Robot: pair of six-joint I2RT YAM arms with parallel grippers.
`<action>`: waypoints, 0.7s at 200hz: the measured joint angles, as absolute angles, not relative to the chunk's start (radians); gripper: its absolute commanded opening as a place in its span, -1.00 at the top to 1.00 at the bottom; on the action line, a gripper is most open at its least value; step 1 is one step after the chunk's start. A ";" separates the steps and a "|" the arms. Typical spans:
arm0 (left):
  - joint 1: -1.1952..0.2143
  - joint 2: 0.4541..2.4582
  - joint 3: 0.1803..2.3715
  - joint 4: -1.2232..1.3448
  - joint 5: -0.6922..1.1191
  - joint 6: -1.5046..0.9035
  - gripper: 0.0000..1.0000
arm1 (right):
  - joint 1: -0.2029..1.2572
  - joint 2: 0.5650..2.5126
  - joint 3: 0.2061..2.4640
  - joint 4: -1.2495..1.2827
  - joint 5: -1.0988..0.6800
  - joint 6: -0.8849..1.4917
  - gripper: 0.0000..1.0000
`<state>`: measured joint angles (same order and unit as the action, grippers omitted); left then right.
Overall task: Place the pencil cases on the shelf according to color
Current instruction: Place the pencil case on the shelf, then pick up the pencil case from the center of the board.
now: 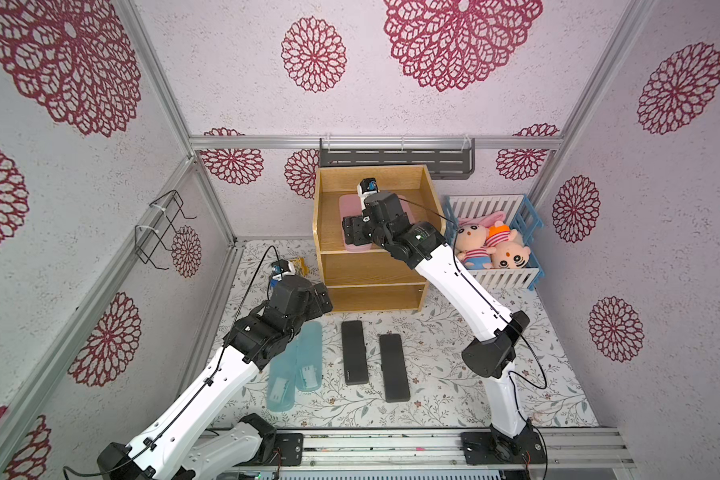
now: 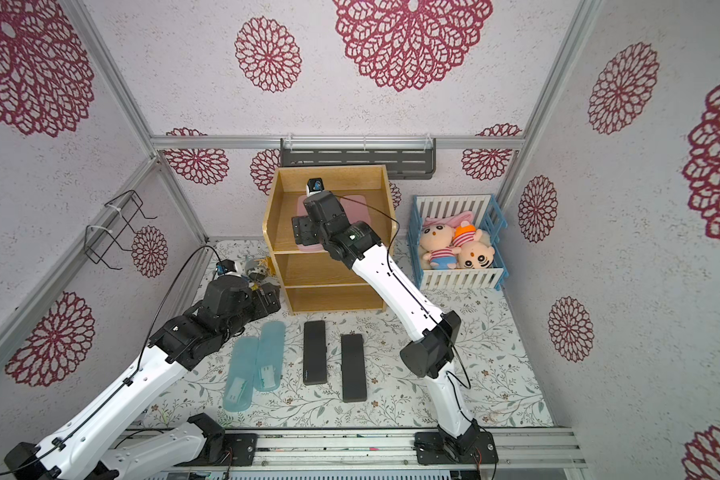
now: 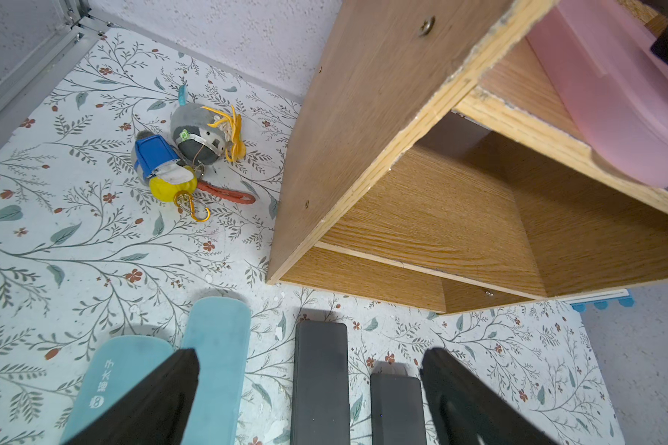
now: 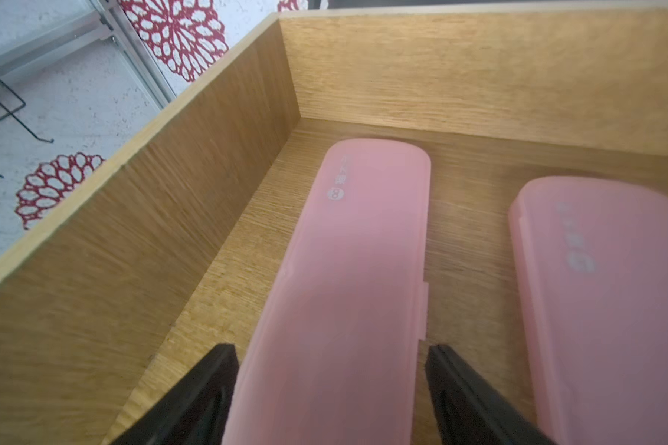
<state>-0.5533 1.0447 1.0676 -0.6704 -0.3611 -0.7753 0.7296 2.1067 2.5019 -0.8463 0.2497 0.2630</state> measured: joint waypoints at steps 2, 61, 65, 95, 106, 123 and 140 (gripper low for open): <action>-0.553 1.045 1.068 -0.670 -0.363 -0.775 -0.94 | 0.730 2.104 2.502 -0.847 0.249 0.260 -0.85; -0.553 1.005 1.012 -0.625 -0.431 -0.769 -0.95 | 0.786 1.766 2.219 -0.786 0.330 0.212 -0.97; -0.553 1.002 1.006 -0.622 -0.434 -0.768 -0.94 | 0.795 1.725 2.167 -0.773 0.336 0.211 -0.98; -0.553 0.976 0.951 -0.588 -0.422 -0.746 -0.94 | 0.863 1.338 1.598 -0.554 0.350 0.224 -0.98; -0.553 0.975 0.944 -0.588 -0.408 -0.739 -0.94 | 0.868 1.207 1.384 -0.479 0.343 0.250 -0.98; -0.554 0.973 0.928 -0.588 -0.401 -0.735 -0.95 | 0.867 1.053 1.123 -0.422 0.331 0.310 -0.98; -0.556 0.962 0.888 -0.581 -0.402 -0.739 -0.95 | 0.873 0.968 0.956 -0.423 0.316 0.388 -0.98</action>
